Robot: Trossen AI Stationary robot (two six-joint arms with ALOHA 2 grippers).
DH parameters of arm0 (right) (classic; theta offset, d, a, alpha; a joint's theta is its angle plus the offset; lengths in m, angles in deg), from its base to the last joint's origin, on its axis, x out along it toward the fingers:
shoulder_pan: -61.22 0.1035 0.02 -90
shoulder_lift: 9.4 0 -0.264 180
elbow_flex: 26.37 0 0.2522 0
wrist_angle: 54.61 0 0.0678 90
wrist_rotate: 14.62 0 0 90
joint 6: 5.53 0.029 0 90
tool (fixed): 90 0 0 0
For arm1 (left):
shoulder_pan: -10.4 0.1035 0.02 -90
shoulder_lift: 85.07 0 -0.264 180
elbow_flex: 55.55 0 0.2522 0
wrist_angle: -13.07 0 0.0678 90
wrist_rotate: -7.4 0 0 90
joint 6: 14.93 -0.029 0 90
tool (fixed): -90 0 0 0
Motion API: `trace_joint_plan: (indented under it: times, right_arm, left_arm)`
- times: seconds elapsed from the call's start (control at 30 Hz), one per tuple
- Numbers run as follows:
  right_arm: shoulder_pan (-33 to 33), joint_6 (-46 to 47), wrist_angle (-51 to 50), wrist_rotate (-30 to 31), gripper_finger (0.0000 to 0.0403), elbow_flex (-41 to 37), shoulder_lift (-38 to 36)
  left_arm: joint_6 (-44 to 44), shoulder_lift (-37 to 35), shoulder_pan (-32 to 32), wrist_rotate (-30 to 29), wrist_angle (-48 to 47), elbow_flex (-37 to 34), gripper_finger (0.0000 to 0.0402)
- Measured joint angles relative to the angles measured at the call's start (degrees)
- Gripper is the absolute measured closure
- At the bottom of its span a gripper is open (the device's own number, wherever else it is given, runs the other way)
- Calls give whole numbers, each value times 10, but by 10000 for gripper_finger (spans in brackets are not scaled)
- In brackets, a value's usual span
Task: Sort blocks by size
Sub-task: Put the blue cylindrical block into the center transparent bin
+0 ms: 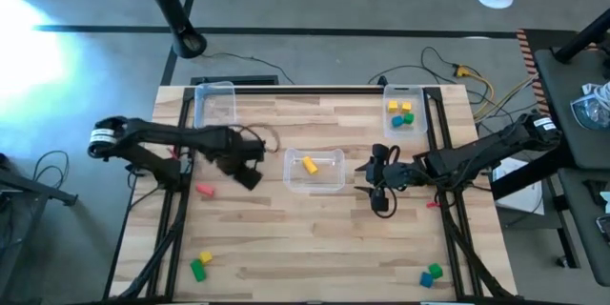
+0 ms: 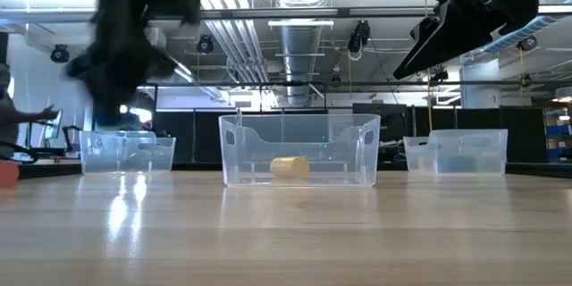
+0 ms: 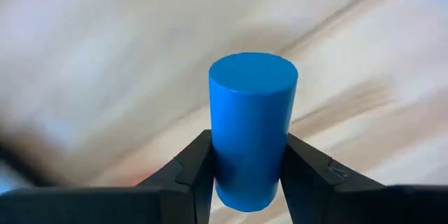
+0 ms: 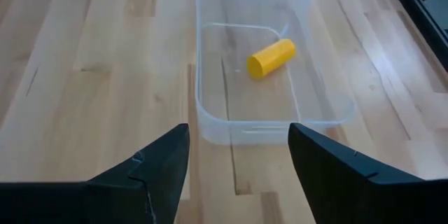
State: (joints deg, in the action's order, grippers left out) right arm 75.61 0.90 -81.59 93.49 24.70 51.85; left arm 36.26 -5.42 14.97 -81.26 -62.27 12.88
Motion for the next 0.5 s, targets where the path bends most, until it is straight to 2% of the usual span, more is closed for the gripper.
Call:
trace_joint_plan:
  times: [0.1,0.2,0.37,0.5]
  right_arm:
    - [0,6,1,0,166,-6,0]
    - [16,2,0,1,171,-18,0]
    - [80,-3,0,14,184,-30,0]
    - [135,12,-7,39,192,-30,0]
  left_arm:
    - [-68,-3,-6,-44,56,69,288]
    - [-148,24,-11,-53,130,118,288]
    - [-294,127,-9,-53,144,195,288]
    - [-418,220,-9,-21,145,277,288]
